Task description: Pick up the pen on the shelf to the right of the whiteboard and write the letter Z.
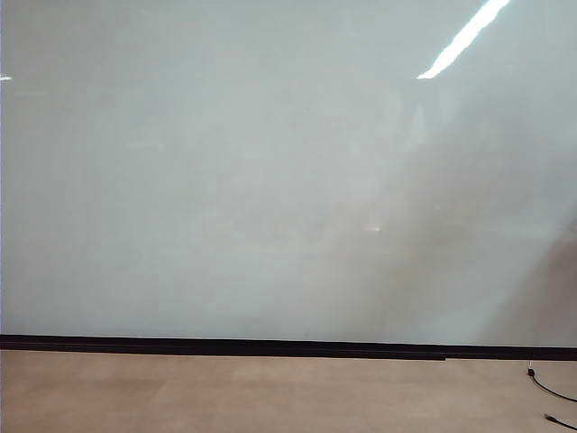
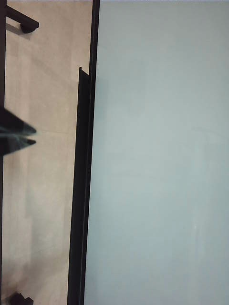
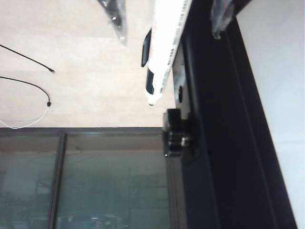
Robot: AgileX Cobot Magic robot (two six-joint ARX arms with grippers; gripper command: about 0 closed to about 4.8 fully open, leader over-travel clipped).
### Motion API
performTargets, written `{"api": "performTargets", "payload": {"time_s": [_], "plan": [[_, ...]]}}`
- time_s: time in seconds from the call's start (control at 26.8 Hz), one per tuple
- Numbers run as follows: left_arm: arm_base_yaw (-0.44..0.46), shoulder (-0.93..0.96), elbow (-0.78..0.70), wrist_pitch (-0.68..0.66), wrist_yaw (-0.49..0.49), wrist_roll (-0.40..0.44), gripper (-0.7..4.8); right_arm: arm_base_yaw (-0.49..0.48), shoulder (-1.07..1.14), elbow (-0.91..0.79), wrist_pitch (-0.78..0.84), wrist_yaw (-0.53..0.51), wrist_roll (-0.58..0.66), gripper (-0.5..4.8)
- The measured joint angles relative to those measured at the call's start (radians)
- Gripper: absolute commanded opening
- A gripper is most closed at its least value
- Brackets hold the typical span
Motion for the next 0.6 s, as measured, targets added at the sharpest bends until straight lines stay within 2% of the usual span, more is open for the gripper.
{"api": "performTargets", "payload": {"time_s": [0.07,0.15,0.37,0.45,0.48,0.52,0.6], "plan": [[0.0,0.0,0.0,0.0,0.0,0.0,-0.04,0.0,0.0,0.0,0.0,0.0,0.0,2.26],[0.0,0.0,0.0,0.0,0.0,0.0,-0.04,0.0,0.0,0.0,0.0,0.0,0.0,1.97],[0.0,0.0,0.0,0.0,0.0,0.0,-0.04,0.0,0.0,0.0,0.0,-0.003,0.0,1.95],[0.0,0.0,0.0,0.0,0.0,0.0,-0.04,0.0,0.0,0.0,0.0,-0.005,-0.001,1.45],[0.0,0.0,0.0,0.0,0.0,0.0,-0.04,0.001,0.0,0.0,0.0,-0.005,0.0,0.22],[0.0,0.0,0.0,0.0,0.0,0.0,-0.04,0.001,0.0,0.0,0.0,-0.007,0.0,-0.02],[0.0,0.0,0.0,0.0,0.0,0.0,-0.04,-0.001,0.0,0.004,0.005,-0.012,-0.002,-0.05]]}}
